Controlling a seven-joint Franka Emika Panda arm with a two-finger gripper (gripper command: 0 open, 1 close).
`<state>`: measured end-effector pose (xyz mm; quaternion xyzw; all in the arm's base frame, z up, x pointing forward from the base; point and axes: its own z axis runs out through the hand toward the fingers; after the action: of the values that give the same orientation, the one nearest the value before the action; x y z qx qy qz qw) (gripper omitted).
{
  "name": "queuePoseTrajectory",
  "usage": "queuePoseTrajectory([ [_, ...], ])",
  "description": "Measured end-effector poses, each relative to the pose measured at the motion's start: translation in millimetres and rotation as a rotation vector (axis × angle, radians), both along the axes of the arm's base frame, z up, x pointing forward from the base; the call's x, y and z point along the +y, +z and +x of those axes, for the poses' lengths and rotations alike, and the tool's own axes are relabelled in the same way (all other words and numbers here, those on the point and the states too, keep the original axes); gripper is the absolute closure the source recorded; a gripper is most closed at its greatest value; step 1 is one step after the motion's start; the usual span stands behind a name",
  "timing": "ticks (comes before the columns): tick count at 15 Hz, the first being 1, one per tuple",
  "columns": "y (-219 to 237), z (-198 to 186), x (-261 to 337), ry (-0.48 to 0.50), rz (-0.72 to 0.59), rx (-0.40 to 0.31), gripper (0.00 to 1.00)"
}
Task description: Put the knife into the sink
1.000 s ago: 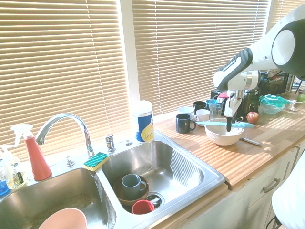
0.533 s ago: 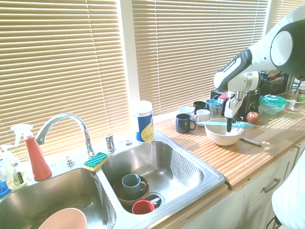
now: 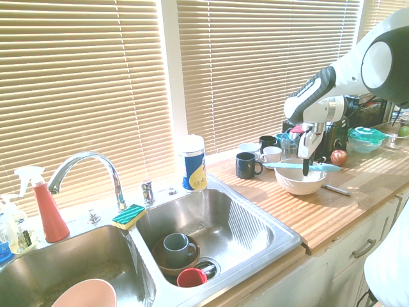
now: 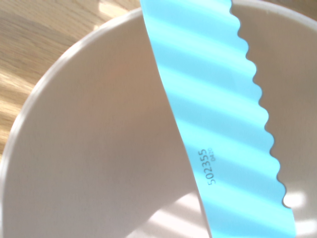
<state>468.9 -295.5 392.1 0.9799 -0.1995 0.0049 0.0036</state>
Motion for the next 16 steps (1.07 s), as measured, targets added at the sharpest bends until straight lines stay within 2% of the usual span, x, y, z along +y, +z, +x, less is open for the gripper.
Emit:
queuePoseTrajectory([
  [9,4.4,-1.4,1.2,-0.029,0.019,-0.012,1.0],
  [13,57.8,-10.1,17.5,-0.008,0.024,-0.082,1.0],
  [16,97.3,-16.5,58.8,0.037,0.026,-0.143,1.0],
])
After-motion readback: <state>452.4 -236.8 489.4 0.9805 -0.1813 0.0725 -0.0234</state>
